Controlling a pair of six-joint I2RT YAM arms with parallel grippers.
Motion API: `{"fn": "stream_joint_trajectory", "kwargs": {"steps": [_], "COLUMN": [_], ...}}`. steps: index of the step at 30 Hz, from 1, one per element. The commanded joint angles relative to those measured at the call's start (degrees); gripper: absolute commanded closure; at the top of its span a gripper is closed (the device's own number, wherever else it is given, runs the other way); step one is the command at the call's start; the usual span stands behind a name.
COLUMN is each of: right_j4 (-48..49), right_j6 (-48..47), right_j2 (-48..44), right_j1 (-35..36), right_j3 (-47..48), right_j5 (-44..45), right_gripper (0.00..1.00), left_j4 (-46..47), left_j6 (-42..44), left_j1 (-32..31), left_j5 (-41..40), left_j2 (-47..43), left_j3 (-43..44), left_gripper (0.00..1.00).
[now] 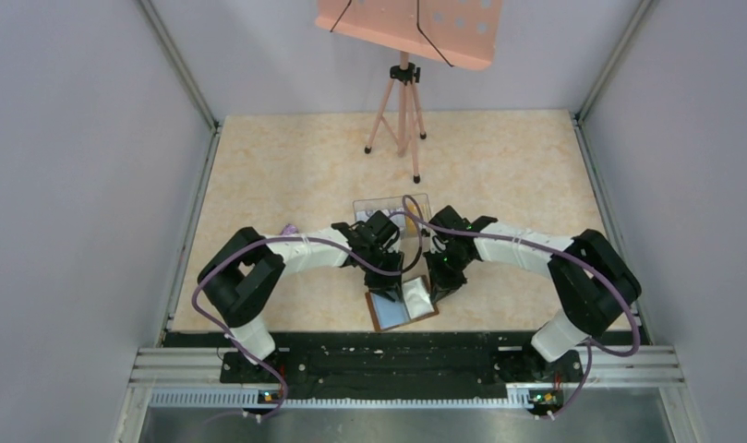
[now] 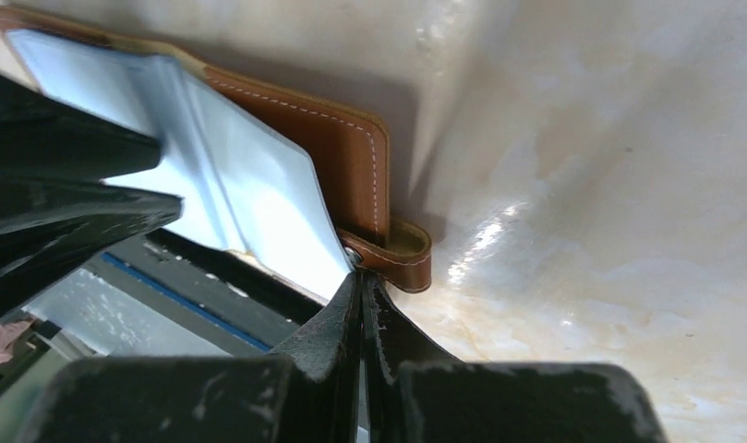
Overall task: Put the credit cards into the card holder
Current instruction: Pick up the card holder from the center of the board.
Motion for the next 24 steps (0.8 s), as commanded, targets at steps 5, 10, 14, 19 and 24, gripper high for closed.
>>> {"fn": "stream_joint_trajectory", "kwargs": {"steps": [5,10,14,19,24], "right_j4": [2.1,2.3,4.5,6.3,5.6], "right_j6": [1.1,0.3,0.4,2.1,3.2], "right_j2": [-6.2,-8.3,-8.6,-5.4,-5.4], "right_j1": [-0.7,-0.7,-0.7,-1.5,-2.0], "right_j3": [5.6,5.7,2.8,-0.6,2.0], "right_j5": [-5.6,-6.2,-7.6,-3.5,-2.5], "right_gripper": [1.0,1.0,1.0,1.0,1.0], "left_j4": [2.9,-0.8,-4.0,-5.2,-6.8], "left_j6": [2.1,3.0,4.4,5.3,5.6], "left_j1": [0.1,0.0,-0.1,0.0,-0.1], "left_j5": [2.3,1.2,1.4,1.1,1.9], "left_j2": [3.8,9.2,13.2,14.1,15.5], "left_j3": [3.8,10.6,15.2,17.4,20.0], "left_gripper": [0.66,0.65,0.65,0.65,0.6]}}
